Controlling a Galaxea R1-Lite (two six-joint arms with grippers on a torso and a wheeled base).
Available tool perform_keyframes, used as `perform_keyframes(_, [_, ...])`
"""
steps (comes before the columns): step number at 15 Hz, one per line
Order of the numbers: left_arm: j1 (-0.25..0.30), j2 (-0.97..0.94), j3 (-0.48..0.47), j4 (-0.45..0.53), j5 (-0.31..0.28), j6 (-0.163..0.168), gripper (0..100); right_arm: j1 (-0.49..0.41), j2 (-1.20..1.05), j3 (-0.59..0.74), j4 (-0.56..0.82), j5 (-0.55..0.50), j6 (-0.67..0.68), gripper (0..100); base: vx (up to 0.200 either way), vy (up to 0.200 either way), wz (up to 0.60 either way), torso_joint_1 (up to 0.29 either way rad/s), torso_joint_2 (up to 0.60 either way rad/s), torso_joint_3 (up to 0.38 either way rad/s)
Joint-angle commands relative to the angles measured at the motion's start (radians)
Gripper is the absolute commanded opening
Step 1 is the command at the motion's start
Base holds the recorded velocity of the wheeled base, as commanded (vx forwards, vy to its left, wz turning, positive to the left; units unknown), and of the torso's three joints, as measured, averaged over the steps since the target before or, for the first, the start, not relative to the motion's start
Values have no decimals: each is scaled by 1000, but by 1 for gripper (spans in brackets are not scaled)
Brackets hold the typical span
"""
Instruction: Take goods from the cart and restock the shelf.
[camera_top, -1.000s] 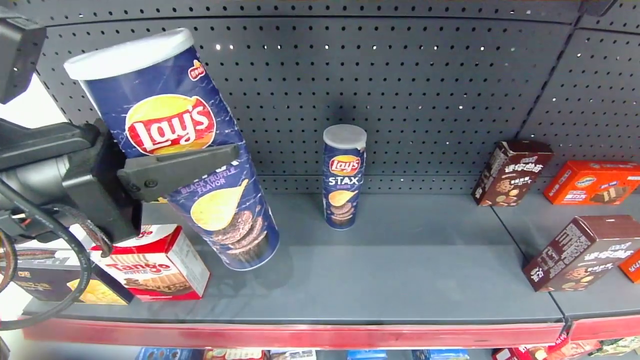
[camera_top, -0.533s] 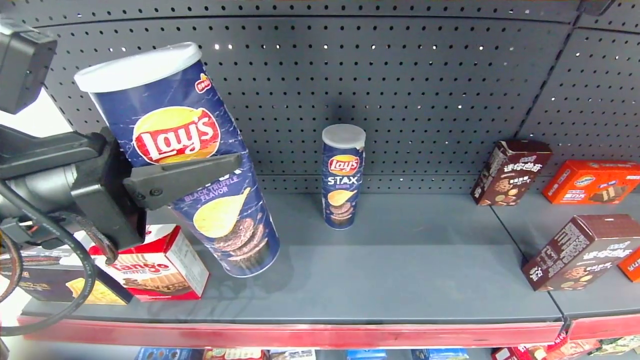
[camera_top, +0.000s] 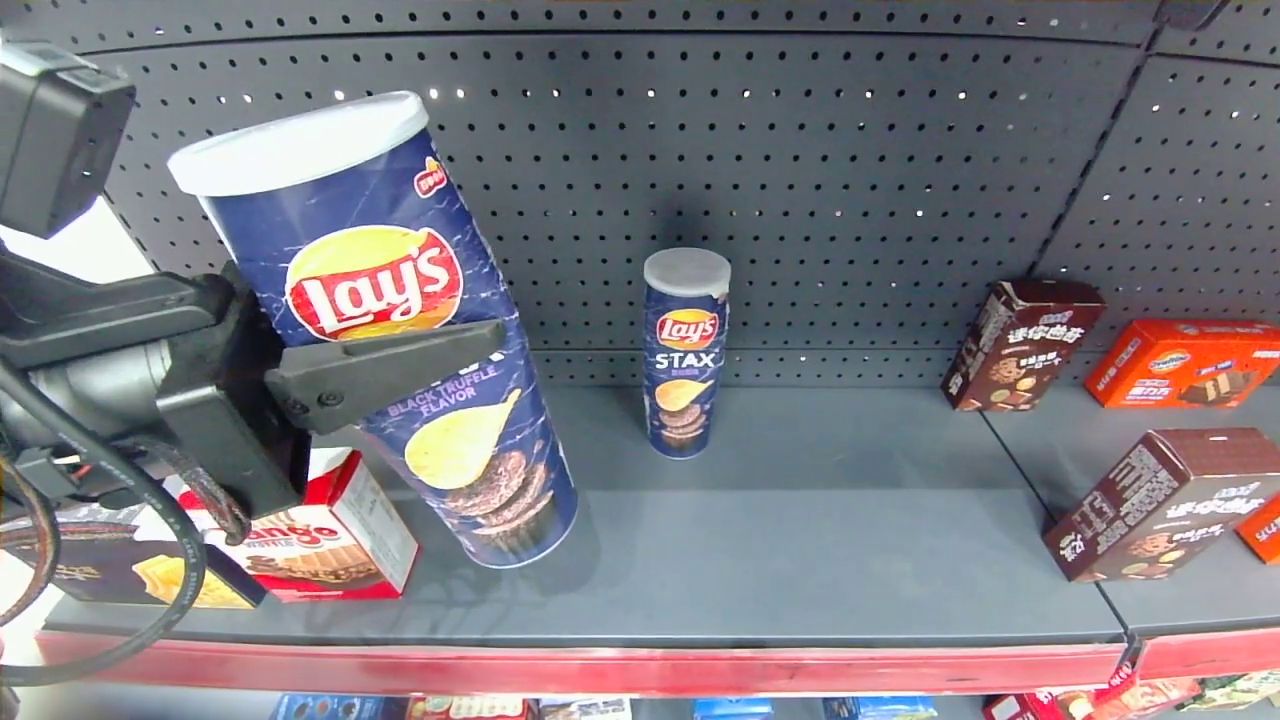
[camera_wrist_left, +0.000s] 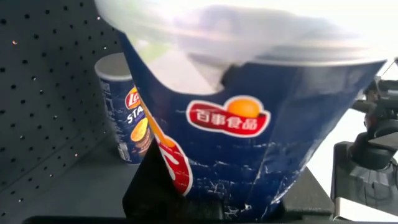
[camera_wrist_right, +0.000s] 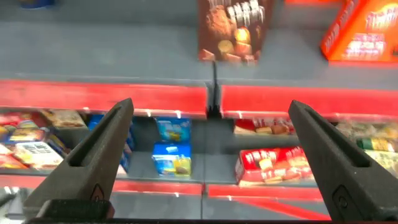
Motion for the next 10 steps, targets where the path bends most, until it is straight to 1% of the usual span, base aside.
perform_keyframes(1, [-16,14,5,2,0,-1,0,20,285,-275,12,90,2,100,0,0,0,0,0,0])
perform_keyframes(2, [-19,22,6,-3,0,-1,0,32,328,-307,11,185,-10,100,0,0,0,0,0,0])
perform_keyframes(3, [-19,22,8,-1,0,-1,0,32,357,-320,11,220,-16,100,0,0,0,0,0,0])
perform_keyframes(4, [-16,27,6,0,0,-1,0,47,455,-352,-12,277,-18,100,0,0,0,0,0,0])
perform_keyframes(5, [-13,28,6,-3,1,-2,0,70,525,-373,-55,299,-16,100,0,0,0,0,0,0])
perform_keyframes(8, [-16,33,5,3,18,-2,0,182,713,-412,-180,305,-18,100,0,0,0,0,0,0])
perform_keyframes(9, [-19,34,0,5,26,-8,0,230,783,-416,-241,297,-19,100,0,0,0,0,0,0])
perform_keyframes(10, [-18,37,-6,6,21,-13,0,274,872,-436,-318,293,-19,100,0,0,0,0,0,0])
